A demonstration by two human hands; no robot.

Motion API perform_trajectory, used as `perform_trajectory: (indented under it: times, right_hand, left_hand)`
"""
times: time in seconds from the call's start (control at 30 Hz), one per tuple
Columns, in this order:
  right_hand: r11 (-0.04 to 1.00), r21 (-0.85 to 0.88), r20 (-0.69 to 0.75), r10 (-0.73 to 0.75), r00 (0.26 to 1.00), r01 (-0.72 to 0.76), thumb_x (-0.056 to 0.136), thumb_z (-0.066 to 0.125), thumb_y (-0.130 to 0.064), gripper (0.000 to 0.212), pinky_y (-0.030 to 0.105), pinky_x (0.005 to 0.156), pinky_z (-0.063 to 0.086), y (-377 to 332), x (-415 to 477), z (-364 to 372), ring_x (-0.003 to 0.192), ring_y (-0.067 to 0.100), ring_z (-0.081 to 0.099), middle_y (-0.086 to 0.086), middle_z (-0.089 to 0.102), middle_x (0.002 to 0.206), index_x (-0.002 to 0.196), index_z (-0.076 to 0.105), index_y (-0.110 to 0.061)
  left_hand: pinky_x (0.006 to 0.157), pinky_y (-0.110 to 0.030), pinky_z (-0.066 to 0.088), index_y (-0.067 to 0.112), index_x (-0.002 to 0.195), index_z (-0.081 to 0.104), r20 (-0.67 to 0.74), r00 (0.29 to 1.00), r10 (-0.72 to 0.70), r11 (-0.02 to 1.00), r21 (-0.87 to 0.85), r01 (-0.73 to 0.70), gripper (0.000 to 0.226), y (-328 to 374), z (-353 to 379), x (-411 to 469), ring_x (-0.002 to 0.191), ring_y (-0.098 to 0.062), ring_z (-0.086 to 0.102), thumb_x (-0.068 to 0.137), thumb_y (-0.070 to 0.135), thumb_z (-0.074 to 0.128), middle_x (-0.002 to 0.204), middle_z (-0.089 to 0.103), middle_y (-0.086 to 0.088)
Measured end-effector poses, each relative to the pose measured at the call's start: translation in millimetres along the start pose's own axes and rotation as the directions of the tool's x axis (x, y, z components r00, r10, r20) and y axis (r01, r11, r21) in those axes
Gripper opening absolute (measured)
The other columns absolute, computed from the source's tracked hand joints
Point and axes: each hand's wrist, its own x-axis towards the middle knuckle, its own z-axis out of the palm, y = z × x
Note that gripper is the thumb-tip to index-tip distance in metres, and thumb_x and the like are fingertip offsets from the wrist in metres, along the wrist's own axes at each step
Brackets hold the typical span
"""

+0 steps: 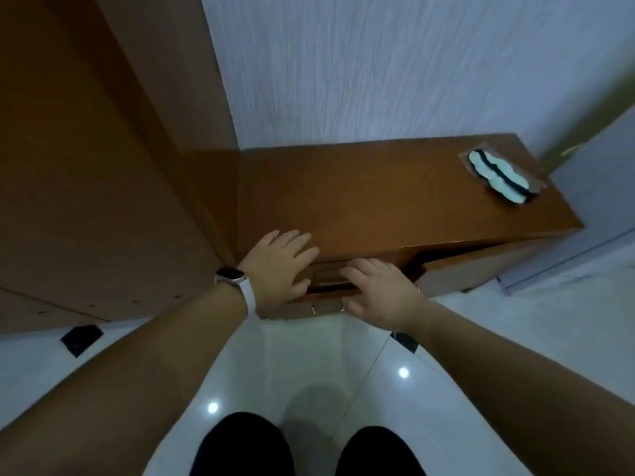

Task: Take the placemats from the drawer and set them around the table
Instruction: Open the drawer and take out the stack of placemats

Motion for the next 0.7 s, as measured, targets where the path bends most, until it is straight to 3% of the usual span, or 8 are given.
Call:
perform_trajectory:
  times: [0.07,0.13,0.33,0.7]
  right_hand:
    - [1.000,0.003,0.001,-0.012,1.000,0.012,0.093,0.047,-0.051,0.056,0.039,0.103,0.037,9.2,14.6,38.6,0.127,0.022,0.044,0.000,0.048,0.140,0.141,0.045,-0.023]
    - [1.000,-0.001,0.035,-0.007,0.999,0.007,0.094,0.047,-0.050,0.056,0.039,0.102,0.037,19.1,30.9,74.2,0.127,0.022,0.043,-0.001,0.047,0.141,0.143,0.043,-0.023]
    - [0.999,0.019,-0.069,-0.048,0.996,0.050,0.094,0.052,-0.045,0.054,0.040,0.102,0.039,40.8,66.4,137.1,0.123,0.023,0.048,0.002,0.054,0.135,0.140,0.048,-0.018]
    - [0.998,0.035,-0.041,-0.053,0.998,0.055,0.095,0.050,-0.042,0.047,0.038,0.091,0.041,40.3,87.9,164.7,0.108,0.026,0.055,0.003,0.061,0.120,0.136,0.051,-0.018]
  left_hand:
    - [0.113,-0.049,0.027,0.021,0.146,0.042,-0.054,0.994,0.094,0.992,0.084,-0.089,0.064,-9.1,27.6,16.9,0.141,-0.031,0.034,0.090,0.050,0.052,0.153,0.039,-0.011]
    - [0.115,-0.049,0.024,0.023,0.150,0.035,-0.057,0.987,0.150,0.978,0.155,-0.139,0.068,-22.3,51.5,33.0,0.144,-0.029,0.027,0.092,0.055,0.047,0.157,0.031,-0.009]
    - [0.117,-0.050,0.019,0.026,0.155,0.013,-0.087,0.988,0.125,0.977,0.182,-0.107,0.078,-43.5,90.1,69.0,0.148,-0.027,0.014,0.092,0.062,0.041,0.163,0.015,-0.006]
    - [0.114,-0.051,0.025,0.023,0.153,0.024,-0.170,0.975,0.140,0.982,0.152,-0.115,0.075,-45.4,95.9,71.8,0.146,-0.028,0.023,0.091,0.059,0.046,0.159,0.026,-0.009]
